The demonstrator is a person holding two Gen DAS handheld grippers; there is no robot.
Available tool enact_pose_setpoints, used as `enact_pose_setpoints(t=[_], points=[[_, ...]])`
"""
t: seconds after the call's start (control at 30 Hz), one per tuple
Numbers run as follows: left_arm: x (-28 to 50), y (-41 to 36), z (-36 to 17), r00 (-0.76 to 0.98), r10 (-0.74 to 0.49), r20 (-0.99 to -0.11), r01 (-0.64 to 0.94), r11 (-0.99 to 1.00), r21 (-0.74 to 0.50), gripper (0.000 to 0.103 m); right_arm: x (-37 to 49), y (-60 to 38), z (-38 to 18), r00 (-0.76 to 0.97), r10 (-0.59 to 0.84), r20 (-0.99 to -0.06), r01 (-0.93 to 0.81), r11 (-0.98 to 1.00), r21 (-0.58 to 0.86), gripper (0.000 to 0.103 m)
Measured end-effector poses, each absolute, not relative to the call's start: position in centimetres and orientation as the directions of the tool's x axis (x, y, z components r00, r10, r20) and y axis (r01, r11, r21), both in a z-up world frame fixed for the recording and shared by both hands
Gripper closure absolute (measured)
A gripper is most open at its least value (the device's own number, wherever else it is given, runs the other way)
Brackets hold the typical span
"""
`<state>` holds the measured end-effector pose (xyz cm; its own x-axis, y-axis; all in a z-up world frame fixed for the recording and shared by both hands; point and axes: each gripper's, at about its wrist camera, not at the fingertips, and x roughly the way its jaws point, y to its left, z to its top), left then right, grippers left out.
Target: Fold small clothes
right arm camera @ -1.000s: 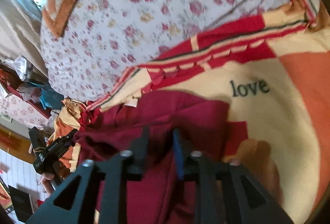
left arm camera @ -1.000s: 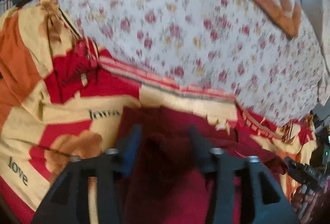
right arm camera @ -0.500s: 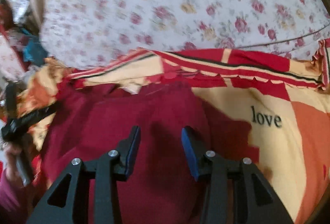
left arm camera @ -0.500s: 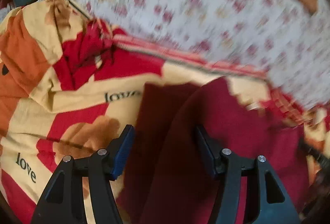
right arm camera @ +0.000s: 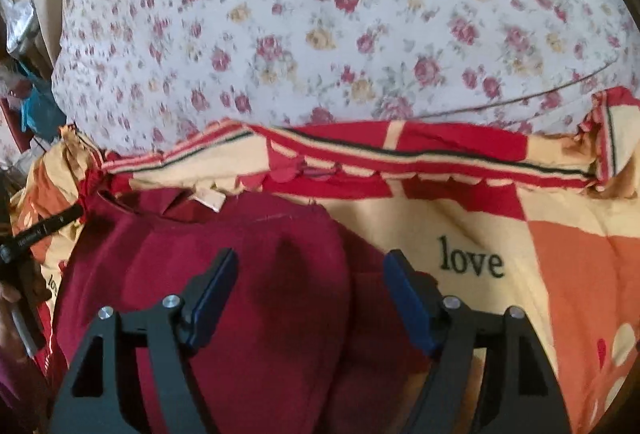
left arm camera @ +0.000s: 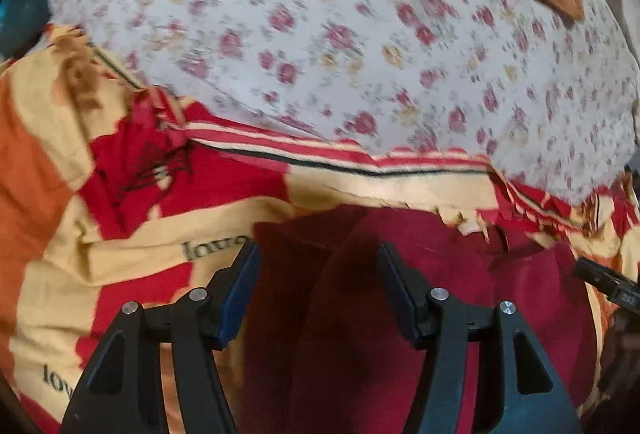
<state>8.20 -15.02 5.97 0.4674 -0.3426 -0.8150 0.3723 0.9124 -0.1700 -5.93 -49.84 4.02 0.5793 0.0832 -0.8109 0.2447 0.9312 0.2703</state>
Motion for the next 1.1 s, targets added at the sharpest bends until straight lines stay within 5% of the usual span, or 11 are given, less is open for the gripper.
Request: enact_pose_setpoints(t=[0.07, 0.1, 0.13, 0.17, 0.2, 0.57, 0.63, 0.7, 0.9, 1.1], points=[[8.7, -16.3, 5.0, 0.417, -0.321, -0.85, 0.398, 0.906, -0.147, 0.063, -5.3, -49.3, 3.3, 0.566, 0.088, -0.819, 0.219, 0.942, 0.253, 0.036], [8.7, -16.8, 4.7, 0.41, -0.305, -0.86, 0.405, 0.905, -0.128, 0.067, -5.1, -49.0, 3.2, 0.56, 0.08, -0.825, 0.205, 0.951, 0.232, 0.064], [8.7, -17.3, 4.4, 0.417, -0.278, -0.866, 0.415, 0.905, -0.091, 0.085, -4.9, -48.8, 3.1, 0.559, 0.062, -0.827, 0.201, 0.957, 0.208, 0.091], [8.8, -17.5, 4.3, 0.422, -0.265, -0.867, 0.419, 0.905, -0.072, 0.095, -4.9, -48.7, 3.3, 0.565, 0.053, -0.823, 0.198, 0.96, 0.197, 0.095], [8.9, -17.6, 4.4, 0.426, -0.265, -0.865, 0.422, 0.904, -0.069, 0.102, -5.0, -48.9, 3.8, 0.585, 0.039, -0.81, 0.202, 0.96, 0.193, 0.095], [10.8, -14.6, 4.1, 0.475, -0.238, -0.847, 0.25, 0.959, -0.13, 0.103, -2.7, -49.5, 1.6, 0.538, -0.06, -0.841, 0.286, 0.951, 0.115, 0.091], [9.7, -14.4, 4.7, 0.489, -0.245, -0.837, 0.273, 0.955, -0.12, 0.103, -3.9, -49.8, 2.8, 0.555, -0.074, -0.829, 0.308, 0.944, 0.122, 0.068], [8.4, -14.2, 5.6, 0.506, -0.236, -0.829, 0.3, 0.95, -0.087, 0.103, -5.1, -49.7, 4.2, 0.575, -0.074, -0.815, 0.308, 0.942, 0.132, 0.06], [4.5, -13.4, 7.7, 0.53, -0.249, -0.811, 0.341, 0.938, -0.064, 0.096, -10.6, -44.7, 7.8, 0.603, 0.009, -0.798, 0.151, 0.981, 0.125, 0.06], [1.0, -13.2, 7.9, 0.519, -0.26, -0.814, 0.366, 0.929, -0.063, 0.096, -14.4, -40.8, 5.5, 0.54, 0.054, -0.84, 0.071, 0.991, 0.11, 0.06]])
